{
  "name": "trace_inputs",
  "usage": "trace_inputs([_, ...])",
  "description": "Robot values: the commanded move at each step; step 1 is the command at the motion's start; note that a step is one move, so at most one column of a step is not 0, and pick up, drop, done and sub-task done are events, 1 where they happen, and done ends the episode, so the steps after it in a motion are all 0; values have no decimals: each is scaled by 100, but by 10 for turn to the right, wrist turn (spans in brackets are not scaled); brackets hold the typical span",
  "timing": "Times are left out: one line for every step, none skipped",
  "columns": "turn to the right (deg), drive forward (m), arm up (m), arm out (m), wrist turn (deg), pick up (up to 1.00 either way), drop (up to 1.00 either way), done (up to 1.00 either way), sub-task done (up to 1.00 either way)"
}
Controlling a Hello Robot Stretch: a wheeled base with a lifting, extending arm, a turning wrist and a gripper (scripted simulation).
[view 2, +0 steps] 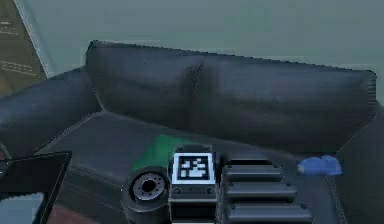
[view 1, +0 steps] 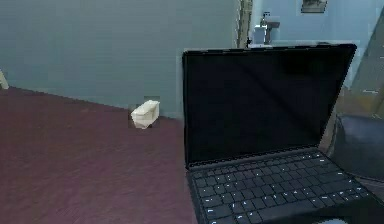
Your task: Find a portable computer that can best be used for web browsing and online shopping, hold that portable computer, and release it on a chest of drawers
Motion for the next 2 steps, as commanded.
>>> trace_inputs([-450, 0, 0, 0, 0, 0, 0, 0, 0])
trace_inputs([-60, 0, 0, 0, 0, 0, 0, 0, 0])
